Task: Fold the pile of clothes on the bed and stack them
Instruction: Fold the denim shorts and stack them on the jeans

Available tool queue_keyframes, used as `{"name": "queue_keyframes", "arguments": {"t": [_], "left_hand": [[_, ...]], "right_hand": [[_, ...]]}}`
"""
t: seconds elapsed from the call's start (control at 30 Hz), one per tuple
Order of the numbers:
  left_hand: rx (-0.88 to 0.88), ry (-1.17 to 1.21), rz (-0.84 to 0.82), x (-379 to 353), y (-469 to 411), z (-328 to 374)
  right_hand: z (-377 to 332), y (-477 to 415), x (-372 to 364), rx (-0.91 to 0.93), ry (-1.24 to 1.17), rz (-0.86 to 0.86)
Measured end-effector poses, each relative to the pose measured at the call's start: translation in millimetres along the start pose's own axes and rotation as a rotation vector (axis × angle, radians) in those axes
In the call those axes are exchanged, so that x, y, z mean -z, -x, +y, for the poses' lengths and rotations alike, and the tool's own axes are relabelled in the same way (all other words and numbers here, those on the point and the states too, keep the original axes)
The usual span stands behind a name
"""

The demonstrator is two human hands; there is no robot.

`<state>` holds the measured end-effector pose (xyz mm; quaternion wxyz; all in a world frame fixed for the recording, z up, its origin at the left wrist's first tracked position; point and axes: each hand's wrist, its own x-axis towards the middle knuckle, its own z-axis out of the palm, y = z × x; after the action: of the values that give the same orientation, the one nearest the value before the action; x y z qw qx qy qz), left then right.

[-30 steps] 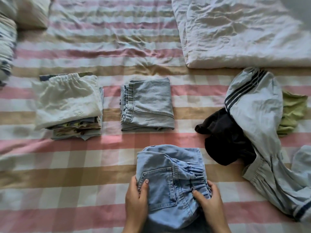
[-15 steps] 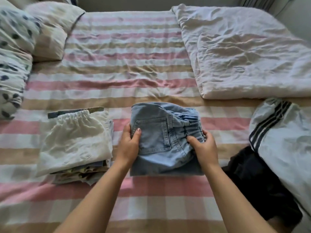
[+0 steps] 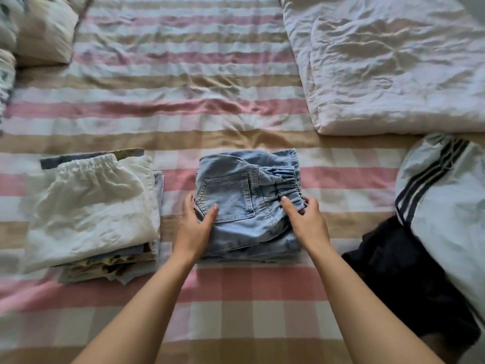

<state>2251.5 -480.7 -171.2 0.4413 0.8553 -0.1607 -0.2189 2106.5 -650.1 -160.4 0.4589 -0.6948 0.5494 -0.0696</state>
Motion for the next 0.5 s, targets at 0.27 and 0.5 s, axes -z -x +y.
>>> {"name": "queue_keyframes", "arguments": {"t": [0.27, 0.5], "left_hand": [[0.373, 0.6, 0.102, 5.5, 43.1, -23.9], [0.237, 0.571, 0.323, -1.6, 83.0, -27.6]], "right_hand": [[-3.1, 24.9, 7.5, 0.206, 0.238, 0.208], [-88.8, 6.6, -44.2, 0.838, 0.34, 0.1]]}}
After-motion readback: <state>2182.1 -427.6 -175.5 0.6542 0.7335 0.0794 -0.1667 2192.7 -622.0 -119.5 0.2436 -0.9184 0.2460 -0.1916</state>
